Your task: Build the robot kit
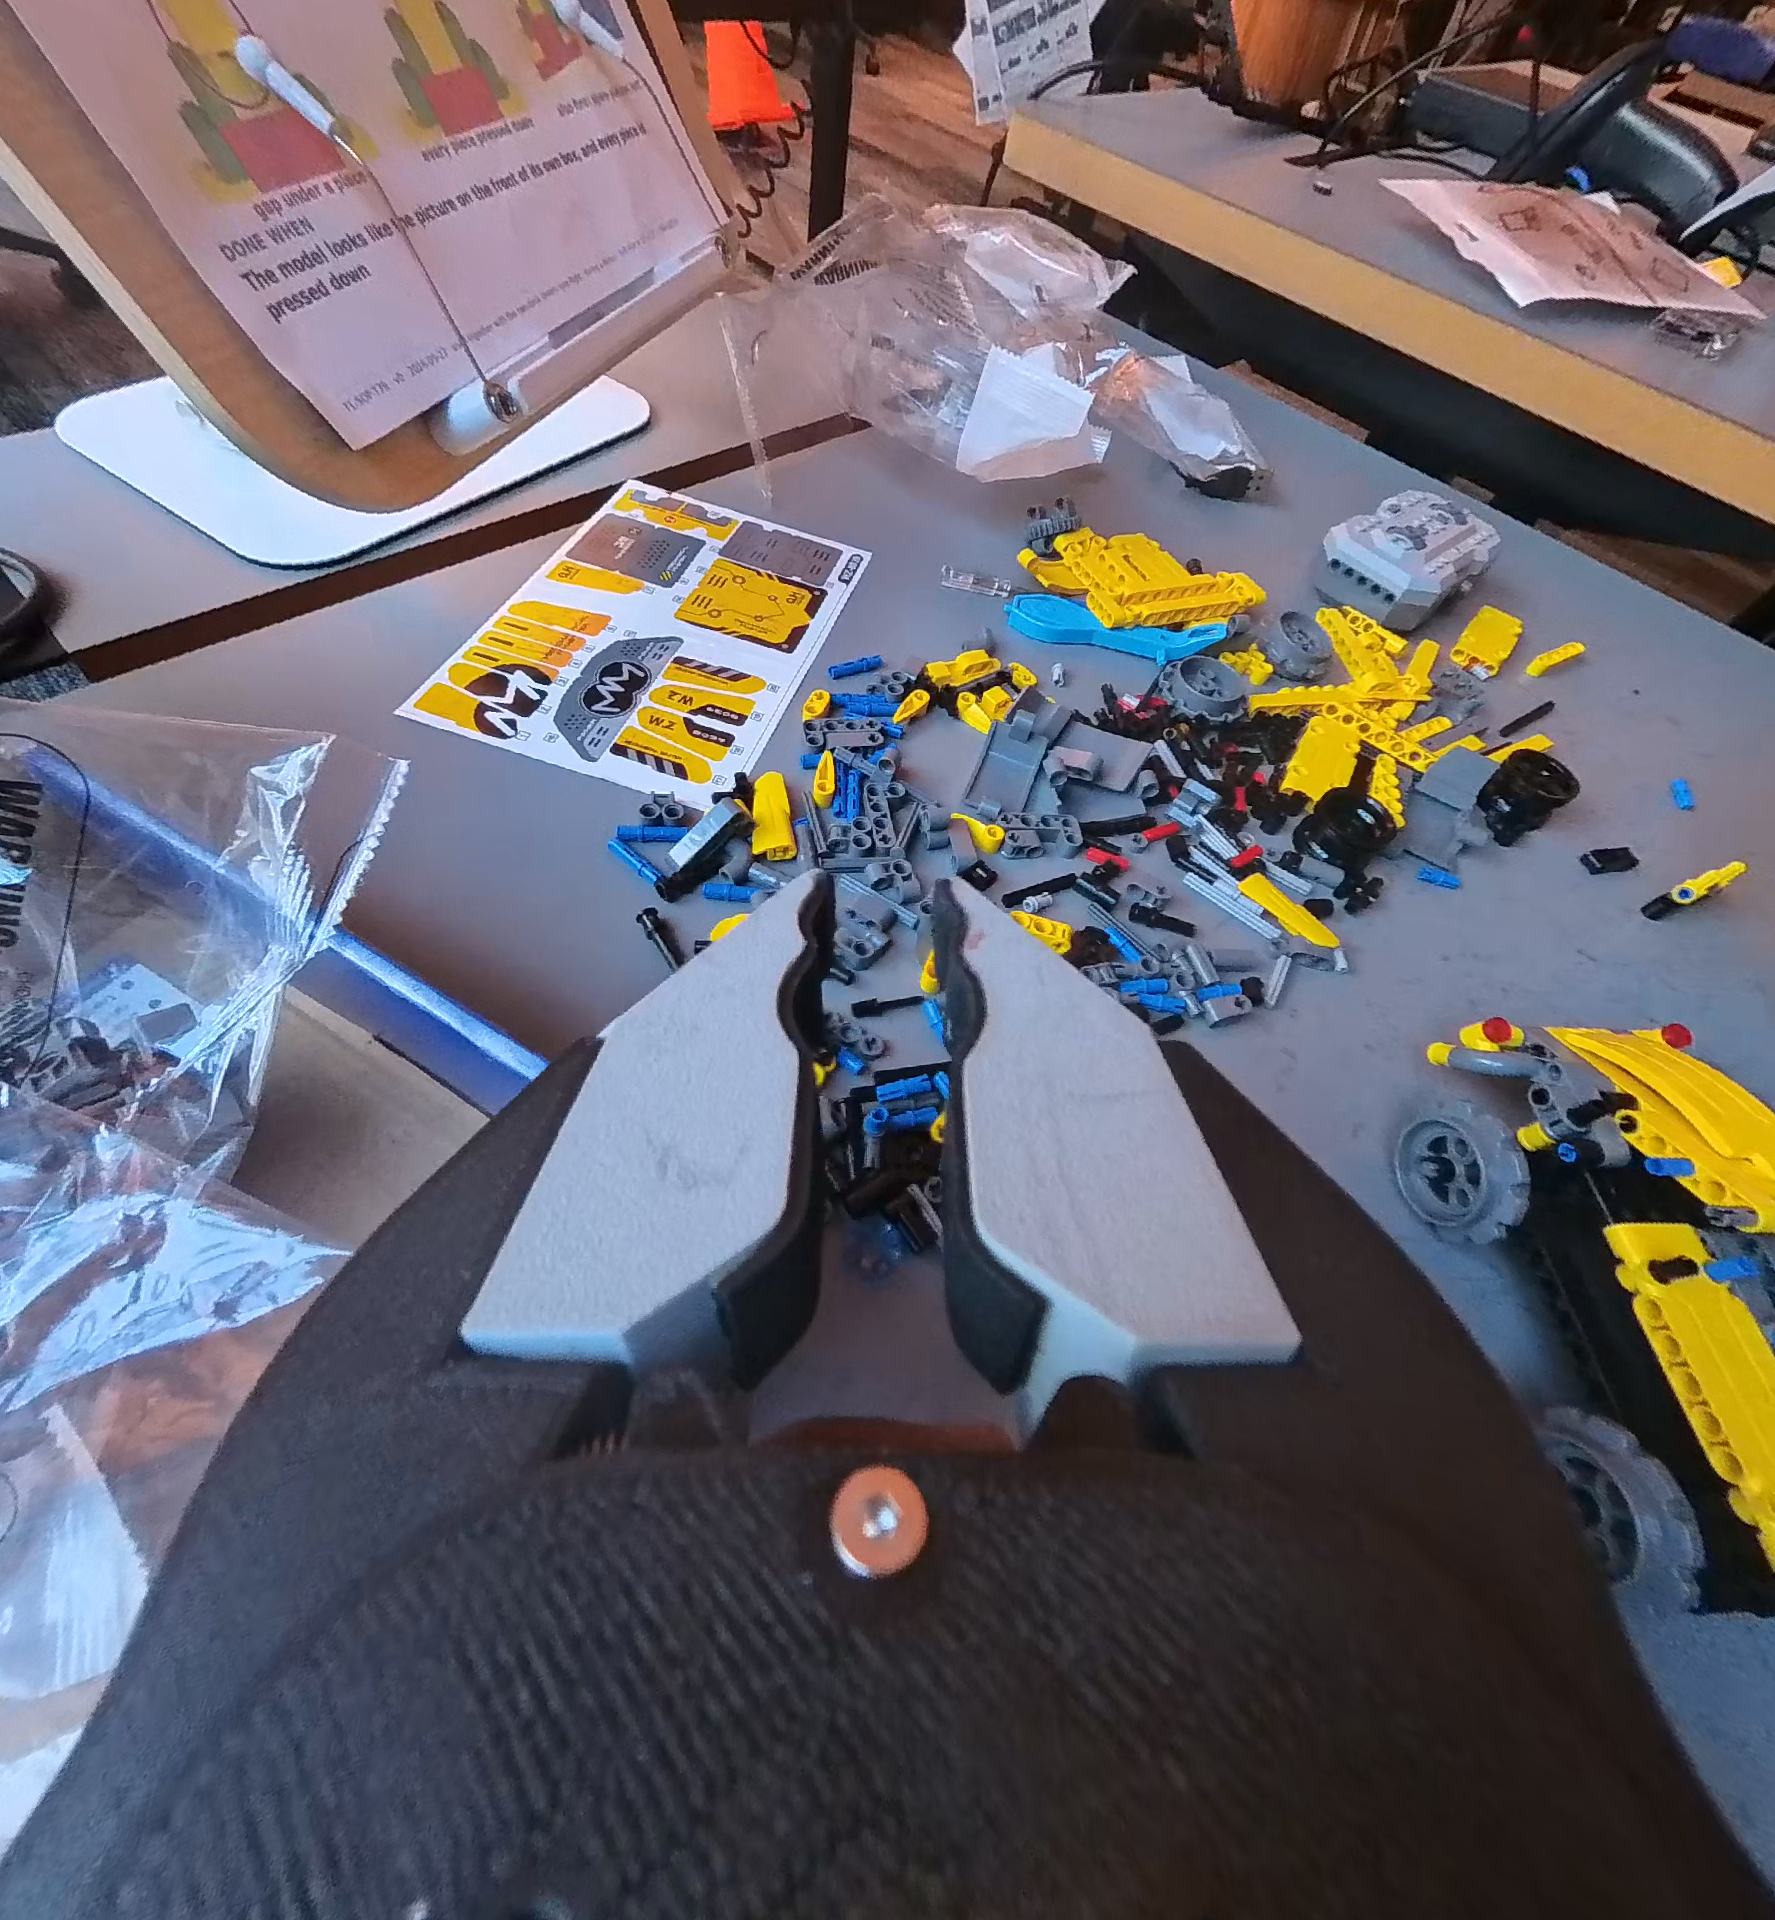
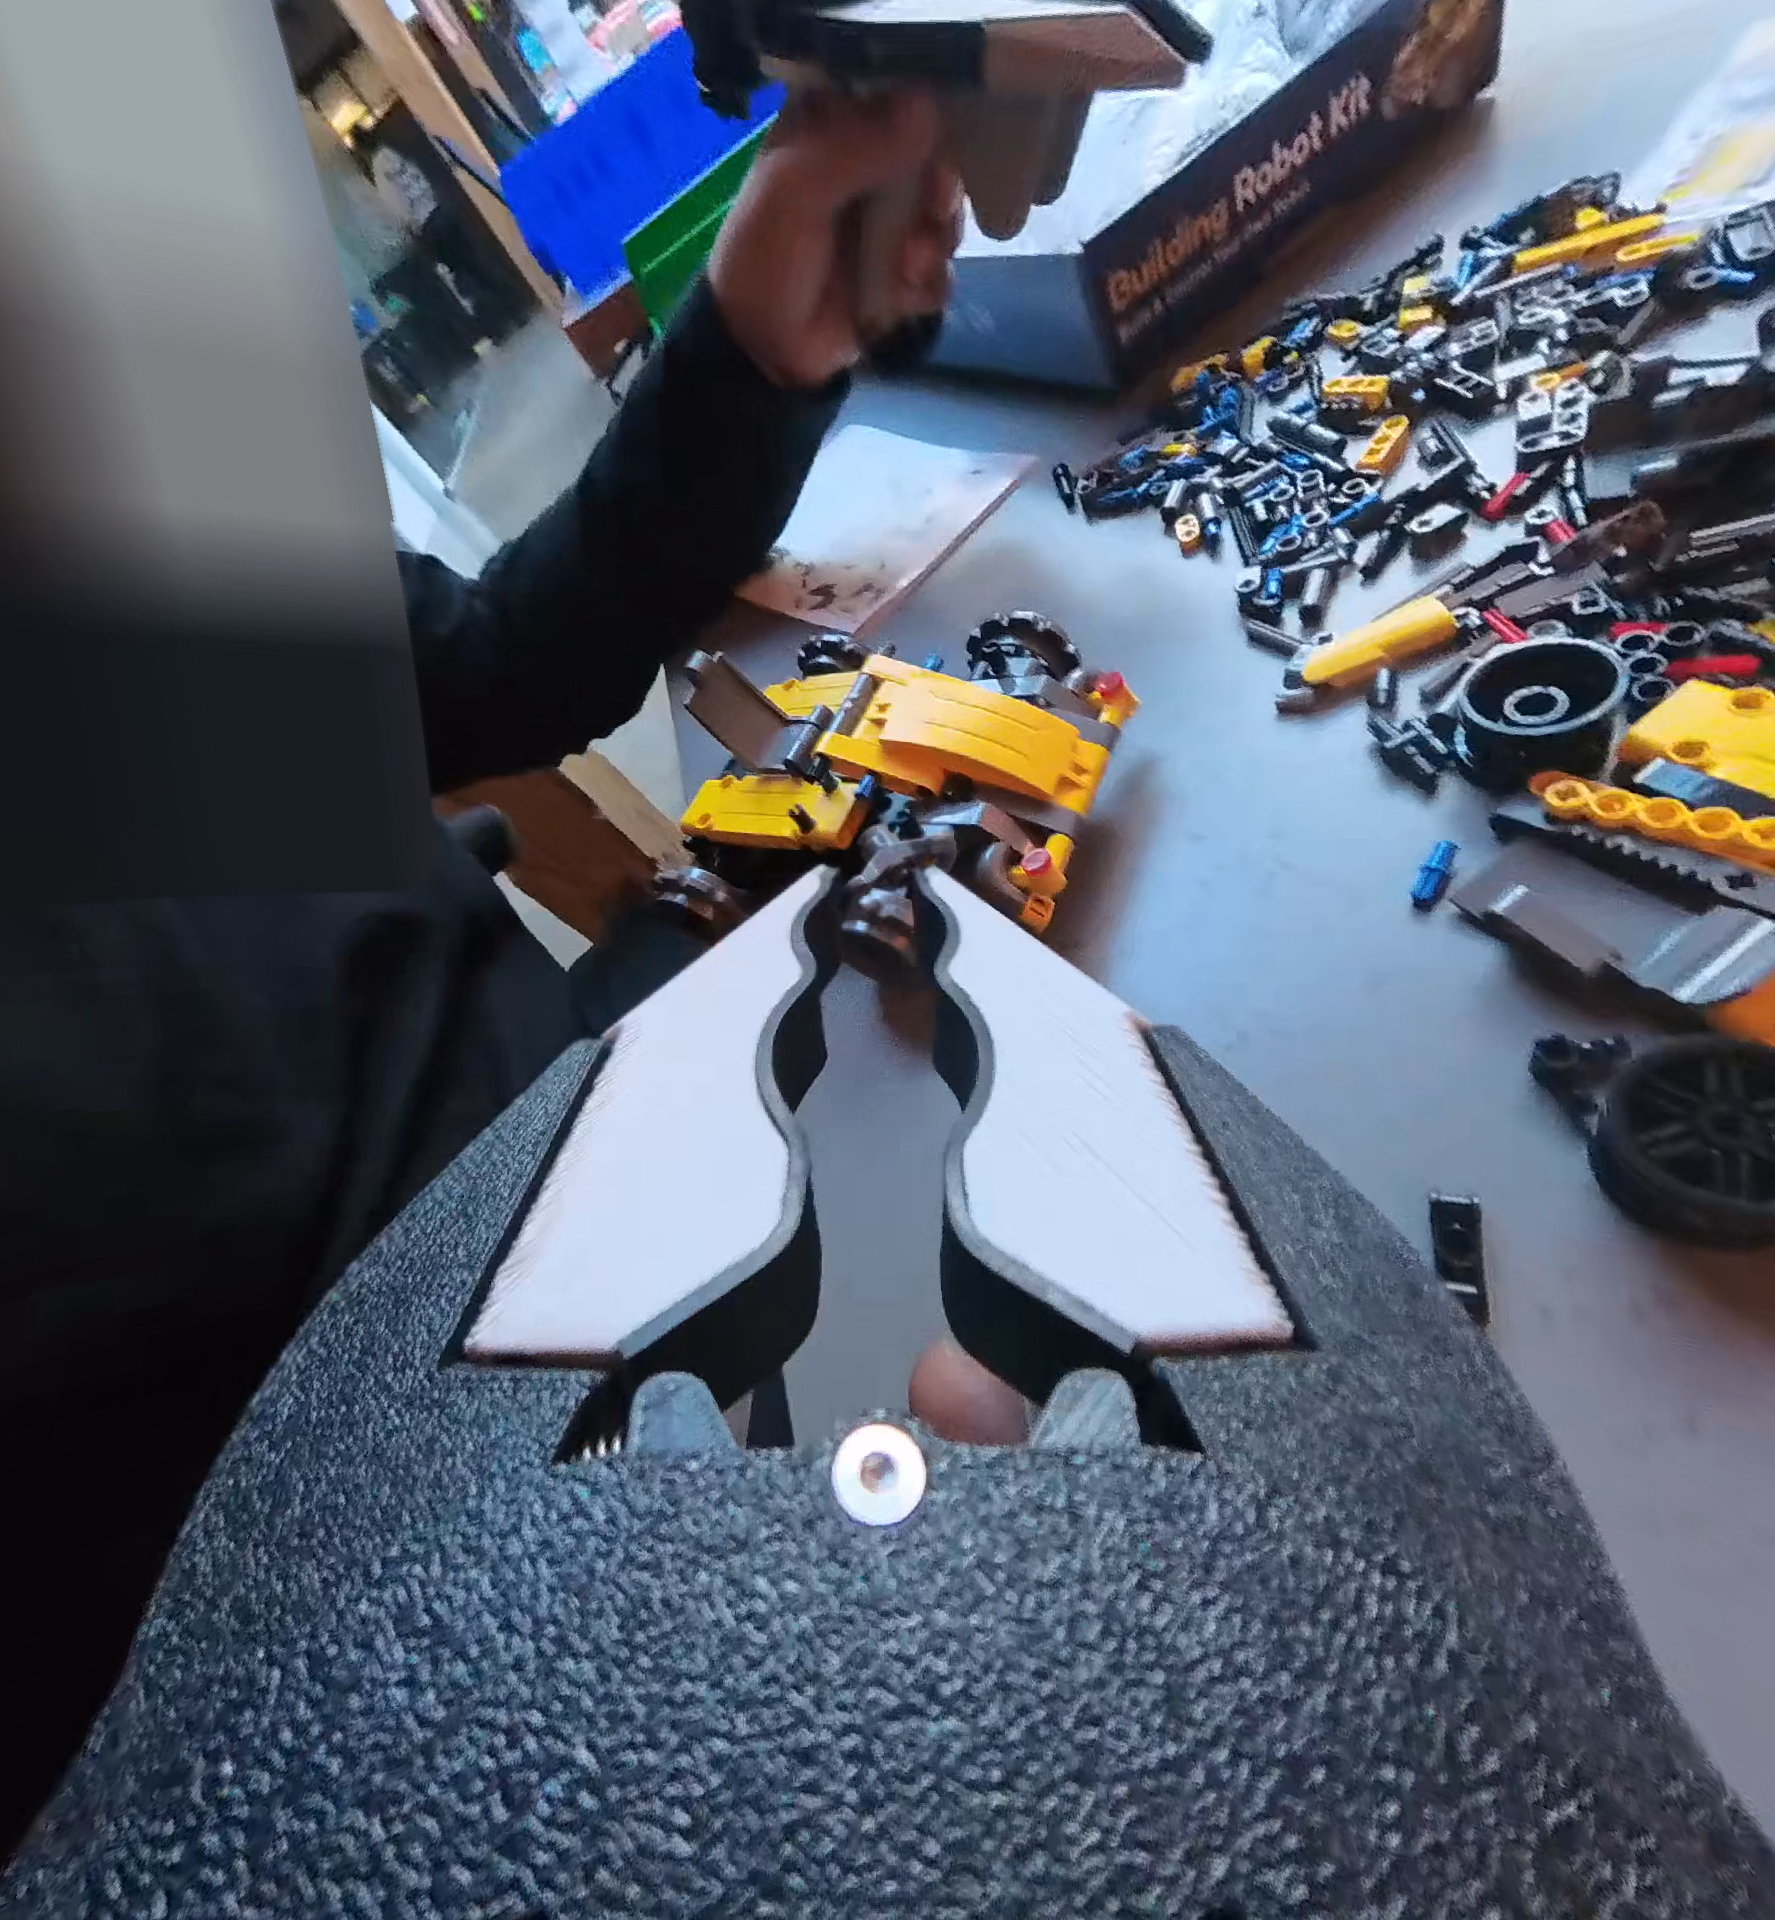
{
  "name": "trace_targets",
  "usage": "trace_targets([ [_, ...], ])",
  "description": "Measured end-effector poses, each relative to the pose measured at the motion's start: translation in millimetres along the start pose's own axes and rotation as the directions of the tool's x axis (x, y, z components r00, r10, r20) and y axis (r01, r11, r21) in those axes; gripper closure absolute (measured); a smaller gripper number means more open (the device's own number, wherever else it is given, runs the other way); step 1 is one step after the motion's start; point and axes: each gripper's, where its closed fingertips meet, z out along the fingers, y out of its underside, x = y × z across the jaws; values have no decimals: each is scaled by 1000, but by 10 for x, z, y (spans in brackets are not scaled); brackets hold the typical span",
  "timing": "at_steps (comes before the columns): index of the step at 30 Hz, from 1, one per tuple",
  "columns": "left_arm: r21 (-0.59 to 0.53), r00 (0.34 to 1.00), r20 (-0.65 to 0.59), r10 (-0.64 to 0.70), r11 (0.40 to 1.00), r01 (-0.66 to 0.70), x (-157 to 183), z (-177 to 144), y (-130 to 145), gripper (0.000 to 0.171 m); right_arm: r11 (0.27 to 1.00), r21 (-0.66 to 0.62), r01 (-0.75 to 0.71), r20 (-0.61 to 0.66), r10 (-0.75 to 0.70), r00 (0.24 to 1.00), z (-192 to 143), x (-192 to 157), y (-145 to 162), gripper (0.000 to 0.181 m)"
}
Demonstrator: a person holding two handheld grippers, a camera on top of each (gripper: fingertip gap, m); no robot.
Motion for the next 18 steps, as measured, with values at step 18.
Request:
trace_targets([
  [18, 110, 999, 50, -15, 994, 10, -121, -246, -233, 158, 928, -172, 332, -189, -362, 913, 563, 269, -469, 168],
])
